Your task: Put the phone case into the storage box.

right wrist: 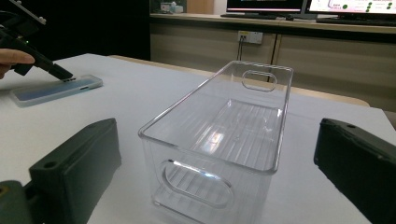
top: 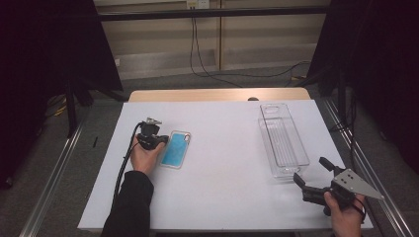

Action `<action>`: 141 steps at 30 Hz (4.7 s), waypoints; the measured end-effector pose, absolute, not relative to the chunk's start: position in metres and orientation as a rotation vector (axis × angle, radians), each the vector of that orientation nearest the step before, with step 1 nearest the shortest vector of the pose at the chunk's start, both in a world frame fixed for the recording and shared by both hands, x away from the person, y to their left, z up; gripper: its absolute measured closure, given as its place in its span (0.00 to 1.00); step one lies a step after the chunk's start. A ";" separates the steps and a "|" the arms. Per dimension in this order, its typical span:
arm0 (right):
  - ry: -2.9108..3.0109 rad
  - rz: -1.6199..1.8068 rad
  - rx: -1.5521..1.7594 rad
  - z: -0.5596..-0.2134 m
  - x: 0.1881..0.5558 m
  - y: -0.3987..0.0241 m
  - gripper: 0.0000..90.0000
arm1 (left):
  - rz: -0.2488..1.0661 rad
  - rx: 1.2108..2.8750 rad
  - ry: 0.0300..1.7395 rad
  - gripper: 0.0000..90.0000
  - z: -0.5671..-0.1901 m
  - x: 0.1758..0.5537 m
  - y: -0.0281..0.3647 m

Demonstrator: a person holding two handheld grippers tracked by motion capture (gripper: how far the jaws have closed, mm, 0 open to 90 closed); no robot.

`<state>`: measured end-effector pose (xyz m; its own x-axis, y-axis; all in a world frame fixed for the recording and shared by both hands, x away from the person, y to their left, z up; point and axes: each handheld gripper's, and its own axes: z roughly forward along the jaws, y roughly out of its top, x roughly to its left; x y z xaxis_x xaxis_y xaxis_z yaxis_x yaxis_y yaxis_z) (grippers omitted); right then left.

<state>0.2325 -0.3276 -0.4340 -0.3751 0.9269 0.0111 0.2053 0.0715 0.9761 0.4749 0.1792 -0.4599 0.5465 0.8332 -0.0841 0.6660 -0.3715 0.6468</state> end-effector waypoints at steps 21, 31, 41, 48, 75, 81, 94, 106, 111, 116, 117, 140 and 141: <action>1.674 1.353 1.139 -0.434 0.233 -0.327 0.00 | 0.374 2.170 1.181 1.00 -0.460 0.478 0.172; 1.673 1.360 1.141 -0.434 0.233 -0.328 0.00 | 0.392 2.154 1.194 1.00 -0.462 0.476 0.169; 1.672 1.356 1.142 -0.434 0.232 -0.328 0.00 | 0.390 2.136 1.181 1.00 -0.462 0.474 0.172; 1.670 1.355 1.145 -0.434 0.232 -0.329 0.00 | 0.423 2.122 1.193 0.87 -0.461 0.470 0.176; 1.665 1.356 1.149 -0.434 0.231 -0.329 0.00 | 0.522 1.885 1.093 0.03 -0.429 0.449 0.186; 1.665 1.354 1.149 -0.434 0.231 -0.329 0.00 | 0.585 1.844 1.049 0.04 -0.425 0.443 0.183; 1.664 1.354 1.149 -0.434 0.231 -0.329 0.00 | 0.632 1.764 0.967 0.04 -0.422 0.429 0.194; 1.663 1.354 1.150 -0.434 0.231 -0.329 0.00 | 0.668 1.752 0.935 0.03 -0.415 0.408 0.207; 1.664 1.354 1.147 -0.434 0.231 -0.330 0.00 | 0.647 1.751 0.923 0.03 -0.414 0.402 0.210; 1.665 1.354 1.144 -0.433 0.231 -0.329 0.00 | 0.639 1.761 0.939 0.03 -0.413 0.398 0.211; 1.667 1.353 1.144 -0.433 0.231 -0.329 0.00 | 0.630 1.774 0.937 0.02 -0.413 0.397 0.212; 1.667 1.347 1.146 -0.434 0.231 -0.329 0.00 | 0.475 1.921 0.960 0.07 -0.422 0.399 0.190; 1.667 1.347 1.144 -0.434 0.231 -0.329 0.00 | 0.481 1.944 0.961 0.07 -0.423 0.401 0.189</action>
